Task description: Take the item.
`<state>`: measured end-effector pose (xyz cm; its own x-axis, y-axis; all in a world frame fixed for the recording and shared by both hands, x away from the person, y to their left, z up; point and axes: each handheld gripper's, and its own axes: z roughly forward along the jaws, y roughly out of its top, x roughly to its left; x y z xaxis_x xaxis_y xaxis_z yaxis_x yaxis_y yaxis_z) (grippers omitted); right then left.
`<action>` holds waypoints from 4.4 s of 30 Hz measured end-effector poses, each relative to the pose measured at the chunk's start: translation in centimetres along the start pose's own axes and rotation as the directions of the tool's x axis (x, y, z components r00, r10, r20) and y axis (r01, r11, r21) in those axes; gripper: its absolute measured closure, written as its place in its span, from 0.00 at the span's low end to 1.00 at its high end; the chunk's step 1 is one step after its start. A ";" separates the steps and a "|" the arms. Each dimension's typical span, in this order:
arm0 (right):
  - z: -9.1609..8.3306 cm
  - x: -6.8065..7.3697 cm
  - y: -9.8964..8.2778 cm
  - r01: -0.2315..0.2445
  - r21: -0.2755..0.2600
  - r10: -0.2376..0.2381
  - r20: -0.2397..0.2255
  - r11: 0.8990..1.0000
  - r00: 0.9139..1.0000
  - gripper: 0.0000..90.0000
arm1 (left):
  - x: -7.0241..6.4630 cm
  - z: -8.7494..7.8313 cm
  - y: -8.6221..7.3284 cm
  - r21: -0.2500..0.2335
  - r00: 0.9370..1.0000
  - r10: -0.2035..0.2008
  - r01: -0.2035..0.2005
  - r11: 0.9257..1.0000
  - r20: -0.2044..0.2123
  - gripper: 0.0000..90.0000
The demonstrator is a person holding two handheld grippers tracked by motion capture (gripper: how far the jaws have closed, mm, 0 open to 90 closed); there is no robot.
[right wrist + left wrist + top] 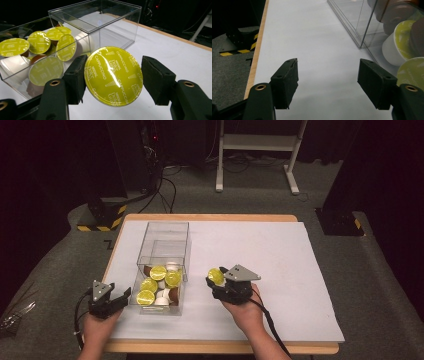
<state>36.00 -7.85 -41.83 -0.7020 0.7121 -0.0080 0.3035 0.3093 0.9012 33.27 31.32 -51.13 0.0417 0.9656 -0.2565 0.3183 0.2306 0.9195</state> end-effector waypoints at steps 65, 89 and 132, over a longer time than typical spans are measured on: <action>2.1 -10.7 -6.4 -0.170 0.175 0.107 0.322 0.970 0.941 0.44 | 0.0 0.0 0.0 0.003 1.000 0.002 -0.002 1.000 0.010 0.37; 0.5 -8.9 -5.2 -0.159 0.107 0.125 0.276 0.981 0.953 0.35 | 0.2 -0.8 0.3 0.012 0.998 -0.027 0.027 1.000 0.049 0.40; 3.0 6.3 -5.5 -0.011 0.109 0.019 -0.076 0.994 0.997 0.29 | -1.7 -7.3 -0.4 -0.032 0.974 0.005 0.003 0.999 0.227 0.34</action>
<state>31.82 -3.15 -48.14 -0.7431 0.6679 0.0422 0.3792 0.3683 0.8488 26.17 30.50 -48.93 0.2573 0.9142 -0.3130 0.2874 0.2369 0.9280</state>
